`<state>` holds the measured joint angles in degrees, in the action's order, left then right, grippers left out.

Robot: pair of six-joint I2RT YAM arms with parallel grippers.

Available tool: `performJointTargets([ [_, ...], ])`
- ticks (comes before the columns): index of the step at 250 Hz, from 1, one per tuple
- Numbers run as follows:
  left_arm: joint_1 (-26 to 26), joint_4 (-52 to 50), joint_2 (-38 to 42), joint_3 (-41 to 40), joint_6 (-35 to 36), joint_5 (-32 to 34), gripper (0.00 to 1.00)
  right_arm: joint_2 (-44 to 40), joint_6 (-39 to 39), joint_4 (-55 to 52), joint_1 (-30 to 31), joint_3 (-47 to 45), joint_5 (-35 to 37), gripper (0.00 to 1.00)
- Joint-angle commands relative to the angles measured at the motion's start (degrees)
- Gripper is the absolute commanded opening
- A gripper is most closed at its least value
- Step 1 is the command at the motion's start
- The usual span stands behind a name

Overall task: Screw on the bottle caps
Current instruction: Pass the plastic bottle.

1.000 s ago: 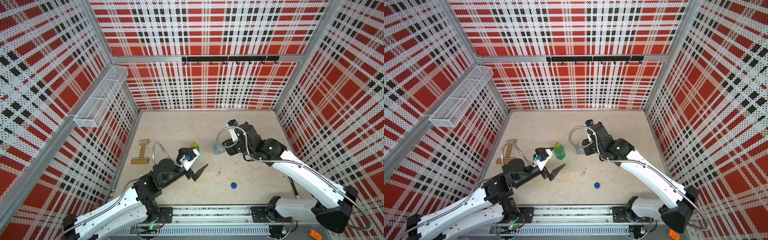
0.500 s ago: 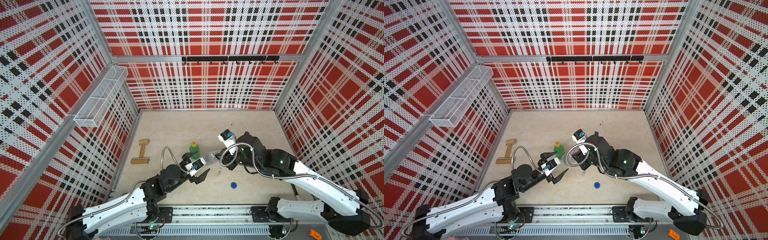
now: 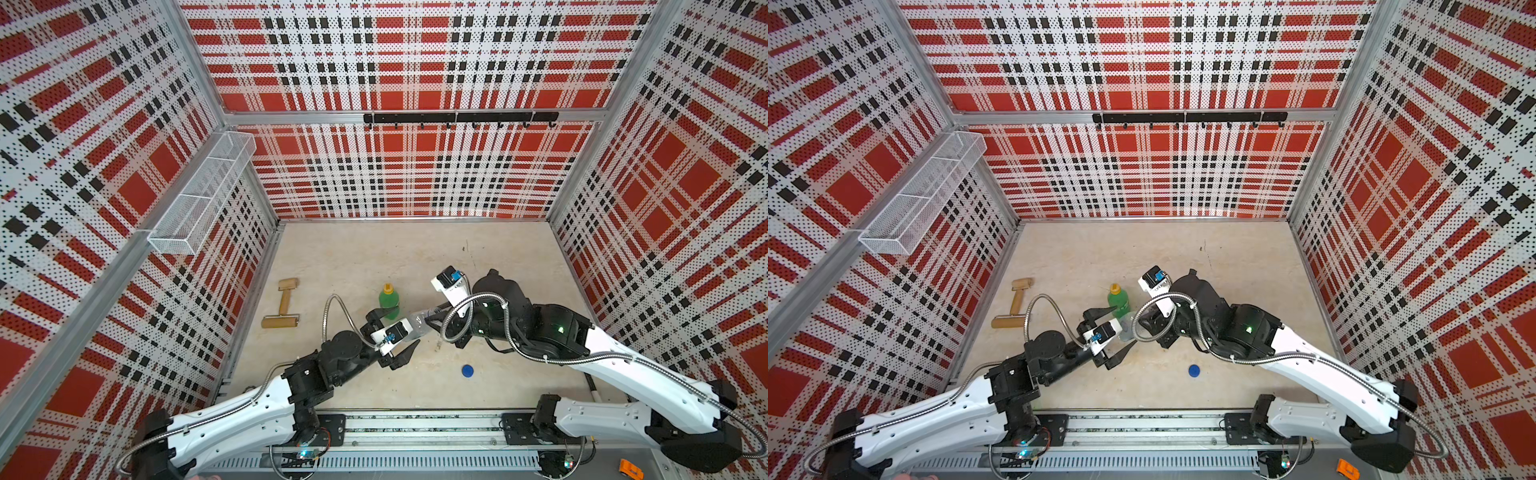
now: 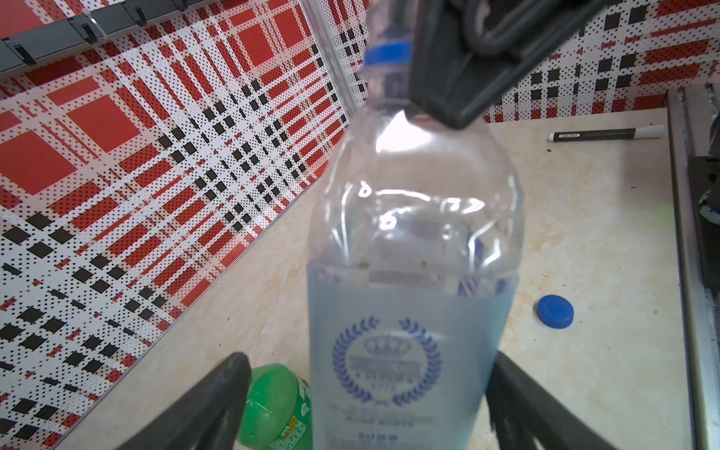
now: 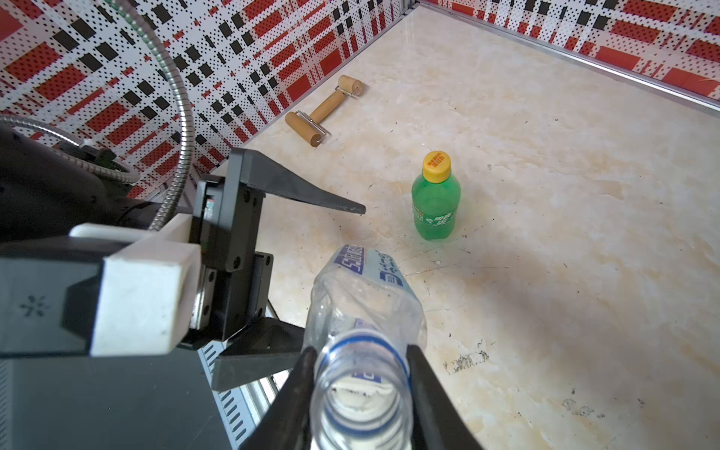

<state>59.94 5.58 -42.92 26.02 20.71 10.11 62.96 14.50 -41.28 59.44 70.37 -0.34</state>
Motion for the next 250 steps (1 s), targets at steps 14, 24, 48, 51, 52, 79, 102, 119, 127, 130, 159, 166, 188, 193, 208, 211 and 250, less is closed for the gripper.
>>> performJointTargets([
  [14, 0.13, 1.54, -0.62, -0.53, 0.39, -1.45, 0.92, -1.58, -0.76, 4.73, 0.33, -0.77, -1.67, 0.21],
  [24, 0.09, 1.61, -0.64, -0.45, 0.36, -1.39, 0.90, -1.53, -0.79, 4.88, 0.33, -0.81, -1.85, 0.21],
  [48, 0.09, 1.57, -0.46, -0.60, 0.43, -1.31, 0.87, -1.28, -0.72, 5.00, 0.33, -0.82, -2.51, 0.21],
  [51, 0.09, 1.55, -0.42, -0.55, 0.47, -1.31, 0.87, -1.26, -0.70, 4.98, 0.33, -0.84, -2.62, 0.21],
  [52, 0.09, 1.54, -0.42, -0.59, 0.47, -1.36, 0.86, -1.26, -0.70, 5.02, 0.33, -0.85, -2.64, 0.21],
  [79, 0.14, 1.61, -0.41, -0.81, 0.80, -1.64, 0.83, -1.08, -0.71, 5.10, 0.33, -0.67, -2.92, 0.21],
  [102, 0.13, 1.56, -0.32, -0.92, 0.91, -1.97, 0.78, -1.05, -0.80, 5.47, 0.33, -0.84, -2.91, 0.21],
  [119, 0.15, 1.54, -0.33, -0.89, 1.08, -2.06, 0.76, -1.00, -0.77, 5.68, 0.33, -0.84, -3.09, 0.21],
  [127, 0.13, 1.53, -0.30, -0.93, 1.13, -2.11, 0.76, -0.90, -0.68, 5.68, 0.33, -0.93, -3.31, 0.21],
  [130, 0.16, 1.53, -0.25, -0.93, 1.11, -2.11, 0.75, -0.83, -0.67, 5.76, 0.33, -0.86, -3.37, 0.21],
  [159, 0.16, 1.54, -0.08, -0.91, 1.11, -2.10, 0.73, -0.48, -0.66, 5.85, 0.33, -0.97, -3.53, 0.21],
  [166, 0.13, 1.56, -0.06, -1.04, 1.09, -2.19, 0.72, -0.47, -0.72, 5.86, 0.33, -1.04, -3.53, 0.21],
  [188, 0.11, 1.58, -0.07, -1.00, 1.13, -2.36, 0.69, -0.30, -0.71, 6.02, 0.33, -1.09, -3.58, 0.21],
  [193, 0.09, 1.58, -0.06, -0.99, 1.15, -2.44, 0.68, -0.25, -0.66, 6.18, 0.33, -1.18, -3.53, 0.21],
  [208, 0.15, 1.58, -0.03, -0.95, 1.09, -2.70, 0.68, -0.29, -0.54, 6.47, 0.33, -1.37, -3.70, 0.21],
  [211, 0.12, 1.56, 0.00, -1.08, 1.13, -2.72, 0.68, -0.29, -0.57, 6.55, 0.37, -1.48, -3.70, 0.21],
  [250, 0.17, 1.59, 0.11, -1.12, 1.11, -2.94, 0.66, -0.03, -0.28, 6.81, 0.33, -1.72, -4.26, 0.22],
])
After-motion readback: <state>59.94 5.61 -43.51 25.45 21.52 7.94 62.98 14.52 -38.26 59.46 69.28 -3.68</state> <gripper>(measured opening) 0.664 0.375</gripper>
